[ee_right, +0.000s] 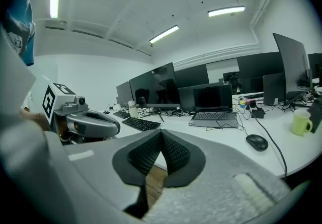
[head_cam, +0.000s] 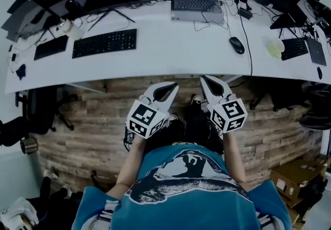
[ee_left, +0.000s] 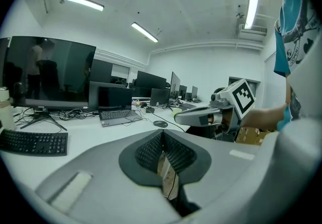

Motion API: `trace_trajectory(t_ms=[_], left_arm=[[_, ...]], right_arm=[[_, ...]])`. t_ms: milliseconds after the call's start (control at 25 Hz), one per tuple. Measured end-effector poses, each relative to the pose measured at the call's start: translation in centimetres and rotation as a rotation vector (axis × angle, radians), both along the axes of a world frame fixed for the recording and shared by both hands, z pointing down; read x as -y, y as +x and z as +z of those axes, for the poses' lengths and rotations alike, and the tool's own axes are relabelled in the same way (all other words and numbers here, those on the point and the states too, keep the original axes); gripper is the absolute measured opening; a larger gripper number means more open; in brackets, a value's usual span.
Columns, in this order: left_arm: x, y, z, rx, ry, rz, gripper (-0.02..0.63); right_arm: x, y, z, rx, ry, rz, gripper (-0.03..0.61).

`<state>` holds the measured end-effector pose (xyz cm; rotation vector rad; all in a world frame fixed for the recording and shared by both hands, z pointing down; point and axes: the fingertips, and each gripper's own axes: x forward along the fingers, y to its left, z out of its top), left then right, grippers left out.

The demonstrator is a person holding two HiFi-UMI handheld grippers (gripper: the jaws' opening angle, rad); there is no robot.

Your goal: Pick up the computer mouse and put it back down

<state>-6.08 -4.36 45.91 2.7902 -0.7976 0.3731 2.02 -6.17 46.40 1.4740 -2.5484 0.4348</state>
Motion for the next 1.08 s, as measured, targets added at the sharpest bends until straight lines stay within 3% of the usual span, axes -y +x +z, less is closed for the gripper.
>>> trace_trajectory(t_ms=[1080], left_arm=[[0.18,0.45,-0.69,-0.015,0.007,-0.012,0.014]], right_arm=[[0.0,-0.26,0.39,-0.026,-0.016,-0.054,0.0]])
